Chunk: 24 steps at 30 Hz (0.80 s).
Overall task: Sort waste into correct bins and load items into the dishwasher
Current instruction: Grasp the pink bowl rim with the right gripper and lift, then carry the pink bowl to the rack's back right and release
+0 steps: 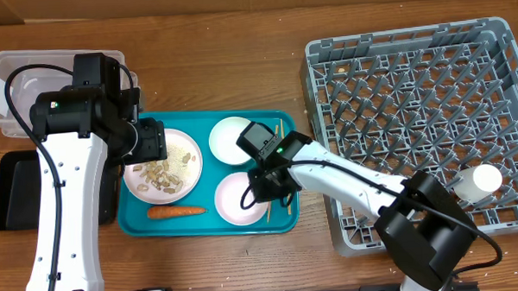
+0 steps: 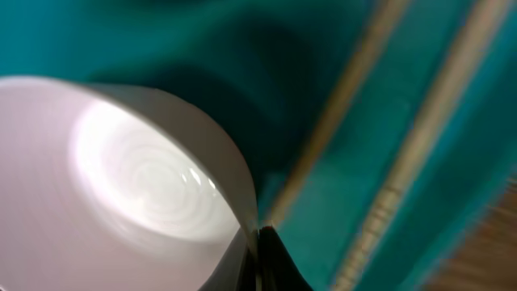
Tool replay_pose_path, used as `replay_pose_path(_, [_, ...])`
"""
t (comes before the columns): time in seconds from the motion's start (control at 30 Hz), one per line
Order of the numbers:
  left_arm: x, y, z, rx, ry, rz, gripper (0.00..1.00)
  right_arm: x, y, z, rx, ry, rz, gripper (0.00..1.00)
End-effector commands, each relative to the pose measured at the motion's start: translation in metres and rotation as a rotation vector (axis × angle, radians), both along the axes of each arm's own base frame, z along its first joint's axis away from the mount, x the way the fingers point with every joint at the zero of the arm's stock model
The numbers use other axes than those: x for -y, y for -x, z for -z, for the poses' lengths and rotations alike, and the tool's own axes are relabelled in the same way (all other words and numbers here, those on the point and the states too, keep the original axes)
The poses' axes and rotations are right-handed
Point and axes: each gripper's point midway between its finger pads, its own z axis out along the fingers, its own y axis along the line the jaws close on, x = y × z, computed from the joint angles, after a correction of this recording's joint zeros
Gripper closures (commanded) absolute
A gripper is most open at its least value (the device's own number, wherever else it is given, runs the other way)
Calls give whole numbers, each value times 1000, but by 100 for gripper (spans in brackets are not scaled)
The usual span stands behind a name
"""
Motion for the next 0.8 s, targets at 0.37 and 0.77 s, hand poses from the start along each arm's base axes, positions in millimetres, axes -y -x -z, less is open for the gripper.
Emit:
replay_pose_path(0.37, [-2, -4, -3, 21, -11, -16, 31, 191, -156, -246, 892, 454, 437, 96])
replay_pose_path(0.77, [-2, -8, -4, 34, -11, -17, 31, 421, -177, -285, 966, 871, 919, 96])
